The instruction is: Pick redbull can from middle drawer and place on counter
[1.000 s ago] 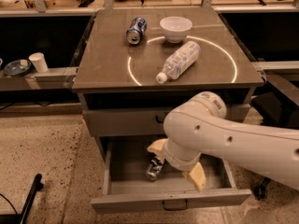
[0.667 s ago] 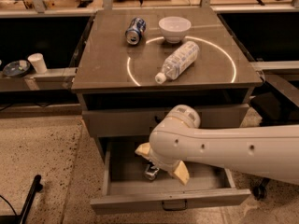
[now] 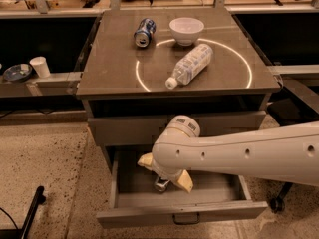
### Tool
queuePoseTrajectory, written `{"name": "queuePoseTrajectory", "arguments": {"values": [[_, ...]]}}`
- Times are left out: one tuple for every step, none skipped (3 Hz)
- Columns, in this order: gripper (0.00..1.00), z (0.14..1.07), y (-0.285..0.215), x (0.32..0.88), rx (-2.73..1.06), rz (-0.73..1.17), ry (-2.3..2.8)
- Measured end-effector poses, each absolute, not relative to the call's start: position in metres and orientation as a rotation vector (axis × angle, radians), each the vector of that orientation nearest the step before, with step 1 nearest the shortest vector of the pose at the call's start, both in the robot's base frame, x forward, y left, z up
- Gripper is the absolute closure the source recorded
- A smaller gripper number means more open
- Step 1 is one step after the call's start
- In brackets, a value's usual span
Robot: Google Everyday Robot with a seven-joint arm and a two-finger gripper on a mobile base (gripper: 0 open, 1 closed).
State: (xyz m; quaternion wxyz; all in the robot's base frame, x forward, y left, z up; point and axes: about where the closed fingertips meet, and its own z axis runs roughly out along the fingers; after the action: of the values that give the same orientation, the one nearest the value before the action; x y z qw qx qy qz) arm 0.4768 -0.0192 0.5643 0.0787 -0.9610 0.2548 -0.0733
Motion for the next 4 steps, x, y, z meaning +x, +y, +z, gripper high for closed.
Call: {"name": "queuePoseTrajectory", "arguments": {"values": [[0.00,0.563,-0.021,0.475,-2.898,-0.206,0.713],[0.00,0.542,-0.016,0.486,-2.912,-0.210,0.643],[0.00,0.511,-0.013,0.503,-2.905,-0.232,0.591],[0.00,0.477,-0.006,0.522,-2.895,-0.258,0.540]]}}
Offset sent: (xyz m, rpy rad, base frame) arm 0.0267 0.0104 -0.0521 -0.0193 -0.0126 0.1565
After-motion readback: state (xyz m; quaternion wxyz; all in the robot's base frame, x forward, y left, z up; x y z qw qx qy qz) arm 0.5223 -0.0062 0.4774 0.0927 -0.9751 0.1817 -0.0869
